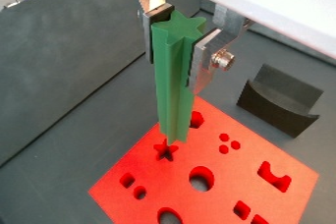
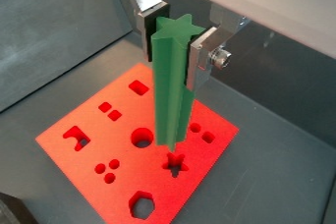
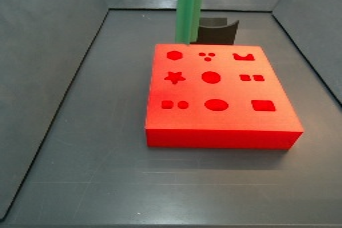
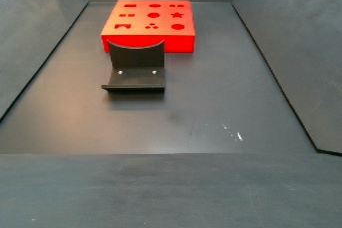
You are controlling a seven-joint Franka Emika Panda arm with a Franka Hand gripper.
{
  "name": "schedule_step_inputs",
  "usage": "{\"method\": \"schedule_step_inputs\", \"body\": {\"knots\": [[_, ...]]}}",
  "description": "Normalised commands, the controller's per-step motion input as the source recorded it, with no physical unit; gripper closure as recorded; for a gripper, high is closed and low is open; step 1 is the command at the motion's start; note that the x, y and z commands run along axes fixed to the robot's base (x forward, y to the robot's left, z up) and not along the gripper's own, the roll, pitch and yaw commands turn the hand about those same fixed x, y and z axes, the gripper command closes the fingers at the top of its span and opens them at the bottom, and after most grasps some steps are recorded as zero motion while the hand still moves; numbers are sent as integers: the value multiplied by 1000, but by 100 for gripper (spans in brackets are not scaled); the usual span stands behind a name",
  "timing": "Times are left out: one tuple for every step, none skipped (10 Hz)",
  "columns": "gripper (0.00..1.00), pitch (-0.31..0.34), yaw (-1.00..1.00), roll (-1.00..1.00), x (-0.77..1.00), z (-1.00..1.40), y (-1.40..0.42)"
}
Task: Insert the star object.
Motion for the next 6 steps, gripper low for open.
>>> {"method": "schedule_step_inputs", "body": {"knots": [[100,-76,0,67,-60,-294,0],[100,0,-17,-27,0,-589,0],[100,16,-131,-41,0,-754,0],[100,0,-220,-131,0,-583,0],[100,0,-163,-91,69,-486,6],[100,0,-226,-96,34,-326,0]]}}
